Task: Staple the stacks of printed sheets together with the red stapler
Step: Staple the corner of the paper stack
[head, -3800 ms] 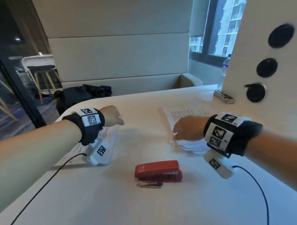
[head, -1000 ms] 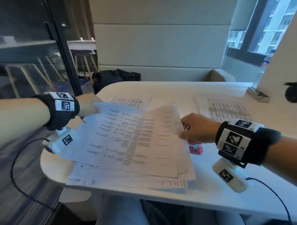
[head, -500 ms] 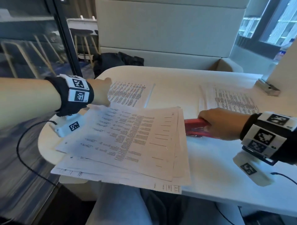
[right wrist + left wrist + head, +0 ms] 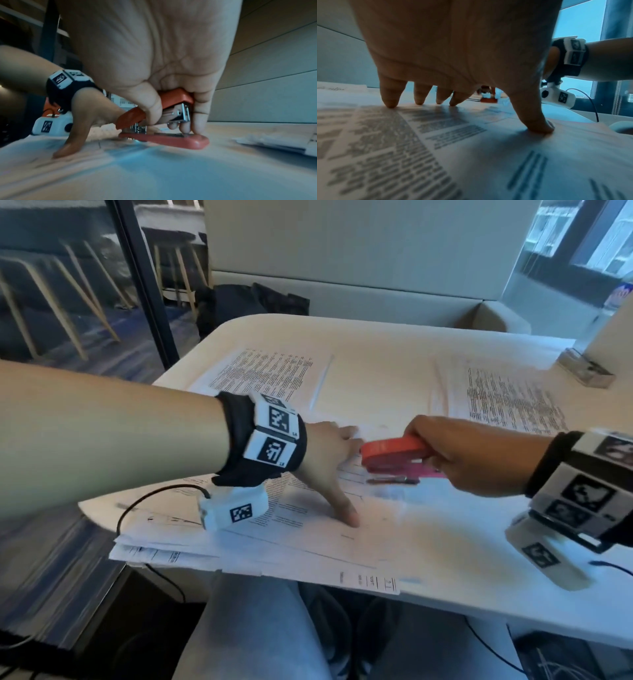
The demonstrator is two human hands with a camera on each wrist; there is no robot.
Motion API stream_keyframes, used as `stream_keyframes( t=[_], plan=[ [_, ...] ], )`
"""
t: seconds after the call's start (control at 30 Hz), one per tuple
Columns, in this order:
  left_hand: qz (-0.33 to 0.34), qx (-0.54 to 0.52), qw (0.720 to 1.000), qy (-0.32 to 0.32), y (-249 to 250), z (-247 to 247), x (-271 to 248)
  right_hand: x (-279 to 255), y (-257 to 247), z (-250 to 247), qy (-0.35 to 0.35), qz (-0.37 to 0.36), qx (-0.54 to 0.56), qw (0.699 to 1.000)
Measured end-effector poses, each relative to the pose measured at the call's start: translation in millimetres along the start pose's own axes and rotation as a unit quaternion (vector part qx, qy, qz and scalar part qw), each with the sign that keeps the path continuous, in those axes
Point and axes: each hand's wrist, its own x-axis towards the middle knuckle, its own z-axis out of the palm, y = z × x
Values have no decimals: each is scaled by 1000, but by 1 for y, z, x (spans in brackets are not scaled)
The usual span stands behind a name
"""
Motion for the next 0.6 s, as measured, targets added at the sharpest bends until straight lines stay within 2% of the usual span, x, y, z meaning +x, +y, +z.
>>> stream_keyframes(
  t=[0.07, 0.2, 0.37, 0.47, 0.6],
  plan=[
    [14, -6, 999, -30, 3, 0, 3, 5, 0, 8, -22, -17, -21, 999],
    [-13, 12, 998, -67, 3, 0, 4, 17, -3, 15, -31, -60, -59, 996],
    [-17, -16, 997, -73, -1, 6, 7, 28, -9, 15, -52, -100, -68, 991],
    [-11, -18, 997, -72, -3, 8, 9, 31, -9, 16, -25, -139, -95, 985],
    [-7, -11, 998, -61, -4, 12, 12, 33, -13, 21, -57, -125, -129, 982]
  ],
)
